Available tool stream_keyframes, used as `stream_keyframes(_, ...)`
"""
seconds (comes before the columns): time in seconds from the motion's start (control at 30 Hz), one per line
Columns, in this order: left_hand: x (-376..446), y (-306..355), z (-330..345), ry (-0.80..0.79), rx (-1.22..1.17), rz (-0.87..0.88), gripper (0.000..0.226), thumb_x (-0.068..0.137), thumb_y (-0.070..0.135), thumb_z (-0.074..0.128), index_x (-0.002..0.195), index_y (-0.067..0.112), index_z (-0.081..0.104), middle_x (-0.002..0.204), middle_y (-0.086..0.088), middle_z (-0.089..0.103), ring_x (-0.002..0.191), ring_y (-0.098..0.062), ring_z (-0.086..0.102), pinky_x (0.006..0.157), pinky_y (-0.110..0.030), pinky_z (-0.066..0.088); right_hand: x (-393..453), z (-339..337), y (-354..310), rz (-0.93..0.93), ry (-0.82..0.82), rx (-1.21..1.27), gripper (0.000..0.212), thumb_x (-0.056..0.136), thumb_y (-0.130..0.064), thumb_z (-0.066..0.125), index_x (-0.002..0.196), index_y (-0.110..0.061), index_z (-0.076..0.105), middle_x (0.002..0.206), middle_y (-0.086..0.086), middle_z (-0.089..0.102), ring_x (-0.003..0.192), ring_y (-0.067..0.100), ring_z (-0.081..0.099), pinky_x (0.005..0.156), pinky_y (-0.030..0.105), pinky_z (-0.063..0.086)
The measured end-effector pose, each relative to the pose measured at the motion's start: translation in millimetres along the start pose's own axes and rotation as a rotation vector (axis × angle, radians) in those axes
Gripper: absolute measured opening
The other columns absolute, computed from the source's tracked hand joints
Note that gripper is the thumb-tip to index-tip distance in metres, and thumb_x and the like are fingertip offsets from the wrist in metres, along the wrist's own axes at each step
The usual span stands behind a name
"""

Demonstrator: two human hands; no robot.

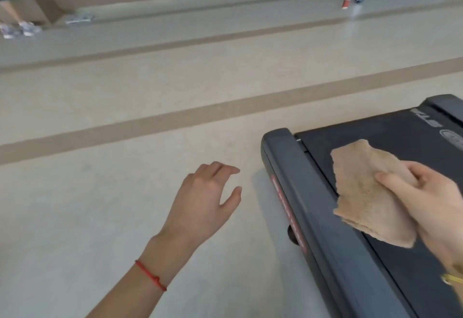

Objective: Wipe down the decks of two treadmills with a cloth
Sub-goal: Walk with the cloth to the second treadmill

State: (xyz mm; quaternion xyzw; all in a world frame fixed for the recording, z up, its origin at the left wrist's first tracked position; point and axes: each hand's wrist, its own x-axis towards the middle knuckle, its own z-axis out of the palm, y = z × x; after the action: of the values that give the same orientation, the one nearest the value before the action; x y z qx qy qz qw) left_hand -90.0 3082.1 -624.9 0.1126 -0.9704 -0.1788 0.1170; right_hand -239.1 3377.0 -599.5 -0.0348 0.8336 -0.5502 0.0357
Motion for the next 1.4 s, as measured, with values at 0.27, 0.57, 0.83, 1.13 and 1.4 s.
stream_keyframes(0.27,-10,-15,14,0.041,-0.01,-0.077,0.034,0.096,0.036,0.056,0.127,0.025,0.061,0.122,0.01,0.062,0.112,-0.016,0.055,0.09,-0.035,0.047,-11,51,15,0.072,-0.117,0.097,0.015,0.087,-0.022,0.072,0.101,-0.022,0.068,0.101,0.001,0.071,0.096,0.023,0.067,0.085,0.049,0.057)
stream_keyframes(0.57,-2,-11,4,0.109,-0.013,-0.15,0.034,0.095,0.036,0.055,0.127,0.026,0.061,0.122,0.011,0.062,0.112,-0.016,0.055,0.086,-0.033,0.045,-4,65,3,0.083,-0.172,0.141,0.015,0.087,-0.022,0.073,0.101,-0.023,0.068,0.102,0.001,0.07,0.098,0.024,0.067,0.086,0.048,0.057)
stream_keyframes(0.83,-2,-10,-6,0.127,-0.01,-0.198,0.034,0.096,0.037,0.054,0.128,0.026,0.06,0.122,0.012,0.062,0.112,-0.015,0.055,0.084,-0.03,0.043,0,77,-5,0.08,-0.218,0.16,0.015,0.086,-0.021,0.073,0.1,-0.024,0.068,0.102,0.003,0.07,0.099,0.024,0.067,0.087,0.046,0.056)
stream_keyframes(1.13,1,-30,-70,0.215,-0.029,-0.333,0.033,0.095,0.035,0.056,0.126,0.025,0.061,0.122,0.012,0.062,0.112,-0.014,0.054,0.083,-0.032,0.047,10,115,-69,0.088,-0.34,0.148,0.01,0.086,-0.021,0.073,0.095,-0.025,0.069,0.094,-0.002,0.071,0.091,0.018,0.067,0.078,0.039,0.056)
stream_keyframes(1.4,18,-51,-211,0.287,0.036,-0.45,0.034,0.096,0.035,0.055,0.127,0.025,0.061,0.121,0.012,0.062,0.112,-0.014,0.054,0.081,-0.029,0.043,16,157,-217,0.046,-0.47,0.18,0.012,0.084,-0.021,0.074,0.095,-0.024,0.07,0.095,0.001,0.072,0.09,0.019,0.069,0.082,0.042,0.056)
